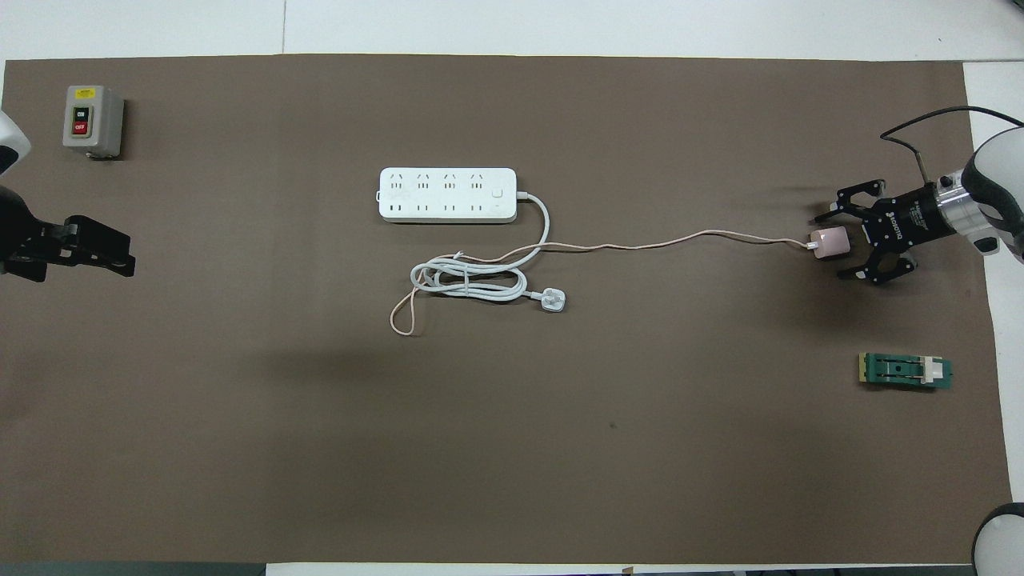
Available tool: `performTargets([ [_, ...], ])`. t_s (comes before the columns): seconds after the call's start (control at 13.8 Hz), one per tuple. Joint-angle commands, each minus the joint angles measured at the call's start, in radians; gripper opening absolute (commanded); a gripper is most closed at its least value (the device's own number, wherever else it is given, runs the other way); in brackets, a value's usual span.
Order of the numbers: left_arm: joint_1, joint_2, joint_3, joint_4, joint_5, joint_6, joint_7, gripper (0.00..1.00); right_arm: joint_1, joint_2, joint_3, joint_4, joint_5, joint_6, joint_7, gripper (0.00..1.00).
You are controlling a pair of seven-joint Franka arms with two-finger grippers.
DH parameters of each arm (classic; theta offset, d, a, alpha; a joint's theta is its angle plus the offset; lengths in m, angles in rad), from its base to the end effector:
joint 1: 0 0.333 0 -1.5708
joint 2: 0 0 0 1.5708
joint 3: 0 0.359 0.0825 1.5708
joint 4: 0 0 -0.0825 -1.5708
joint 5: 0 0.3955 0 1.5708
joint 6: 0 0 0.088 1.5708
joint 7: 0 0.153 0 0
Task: Plug charger into power strip
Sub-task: 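Reach the right gripper to the pink charger and close on it, then lift the pink charger with the right gripper toward the power strip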
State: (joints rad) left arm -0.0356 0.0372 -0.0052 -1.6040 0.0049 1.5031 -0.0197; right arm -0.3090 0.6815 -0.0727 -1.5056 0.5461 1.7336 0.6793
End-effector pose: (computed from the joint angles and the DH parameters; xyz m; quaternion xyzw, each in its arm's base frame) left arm 0.5618 -0.0221 0.5795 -0.9976 0.0105 0.0689 0.0044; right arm 0.6630 -0.1823 0.2364 -0.7645 0.5638 0.2465 0.1918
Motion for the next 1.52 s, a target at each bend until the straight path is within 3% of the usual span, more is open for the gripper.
performTargets([
  [0.0, 0.006, -0.025, -0.001, -0.025, -0.009, 0.017, 0.009, 1.0, -0.021, 0.043, 0.007, 0.034, -0.009, 0.035, -0.026, 1.0],
  [0.36, 0.006, -0.025, -0.001, -0.025, -0.009, 0.017, 0.009, 1.0, -0.021, 0.043, 0.007, 0.031, -0.009, 0.053, -0.029, 1.0],
  [0.58, 0.006, -0.025, -0.001, -0.025, -0.009, 0.017, 0.009, 1.0, -0.021, 0.046, 0.005, 0.027, -0.024, 0.086, -0.058, 0.51],
  [0.65, 0.006, -0.025, -0.001, -0.025, -0.009, 0.017, 0.009, 1.0, -0.021, 0.046, 0.005, 0.019, -0.025, 0.101, -0.064, 0.17],
  [0.8, 0.006, -0.025, -0.001, -0.025, -0.009, 0.017, 0.009, 1.0, -0.021, 0.052, 0.005, 0.008, -0.028, 0.13, -0.072, 0.03],
  [1.16, 0.006, -0.025, -0.001, -0.025, -0.009, 0.017, 0.009, 1.0, -0.007, 0.047, 0.004, 0.002, -0.028, 0.14, -0.06, 0.0],
  [1.45, 0.006, -0.025, -0.001, -0.025, -0.009, 0.017, 0.009, 1.0, 0.059, -0.069, -0.001, 0.016, -0.057, -0.012, 0.11, 0.0],
])
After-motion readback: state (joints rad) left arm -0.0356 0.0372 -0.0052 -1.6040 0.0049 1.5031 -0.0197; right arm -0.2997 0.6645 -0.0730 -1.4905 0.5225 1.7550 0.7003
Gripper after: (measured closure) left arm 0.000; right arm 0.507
